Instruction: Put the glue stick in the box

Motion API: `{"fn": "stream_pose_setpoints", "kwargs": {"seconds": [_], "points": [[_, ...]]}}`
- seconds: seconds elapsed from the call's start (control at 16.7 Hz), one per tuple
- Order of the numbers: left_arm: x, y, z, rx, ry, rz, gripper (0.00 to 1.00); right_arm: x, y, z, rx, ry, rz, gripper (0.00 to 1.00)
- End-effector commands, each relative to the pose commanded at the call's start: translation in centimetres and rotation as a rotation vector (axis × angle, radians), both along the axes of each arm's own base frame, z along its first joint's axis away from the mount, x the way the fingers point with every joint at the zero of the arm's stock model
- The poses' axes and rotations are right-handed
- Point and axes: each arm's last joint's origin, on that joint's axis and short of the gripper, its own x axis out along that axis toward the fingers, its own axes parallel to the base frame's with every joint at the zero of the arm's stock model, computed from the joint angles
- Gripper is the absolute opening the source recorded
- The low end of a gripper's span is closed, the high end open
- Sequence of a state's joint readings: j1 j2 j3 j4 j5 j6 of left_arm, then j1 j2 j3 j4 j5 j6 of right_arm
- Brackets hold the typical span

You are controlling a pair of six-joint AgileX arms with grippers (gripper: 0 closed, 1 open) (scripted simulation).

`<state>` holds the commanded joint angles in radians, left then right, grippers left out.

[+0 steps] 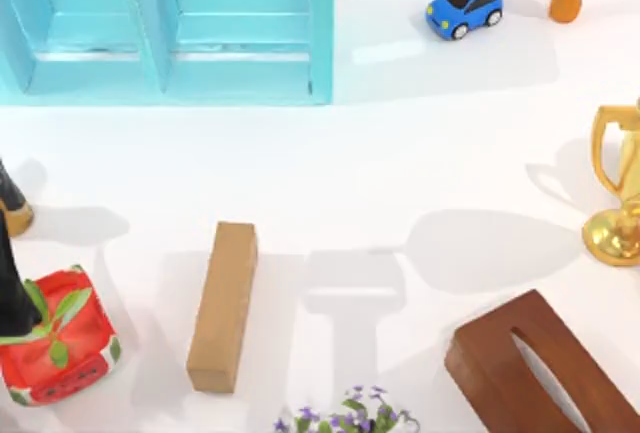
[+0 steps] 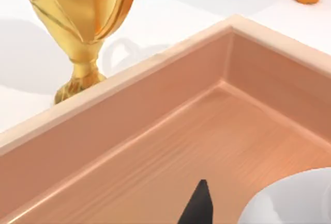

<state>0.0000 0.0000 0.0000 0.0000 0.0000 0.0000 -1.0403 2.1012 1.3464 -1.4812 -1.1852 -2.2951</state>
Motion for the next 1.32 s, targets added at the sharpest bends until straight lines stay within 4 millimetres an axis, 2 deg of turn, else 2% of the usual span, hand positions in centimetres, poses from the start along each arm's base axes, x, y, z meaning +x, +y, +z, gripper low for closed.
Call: {"fn": "stream_pose_setpoints", "kwargs": {"seconds": [0.54,1.32], "points": [[0.0,0.0,0.0,0.0,0.0,0.0,1.0,0.3,0.3,-0.2,0.001,0.002,-0.001,0.0],[0.0,0.0,0.0,0.0,0.0,0.0,1.0,3.7,3.8,-3.4,0.005,0.0,-0.006,0.0]]}}
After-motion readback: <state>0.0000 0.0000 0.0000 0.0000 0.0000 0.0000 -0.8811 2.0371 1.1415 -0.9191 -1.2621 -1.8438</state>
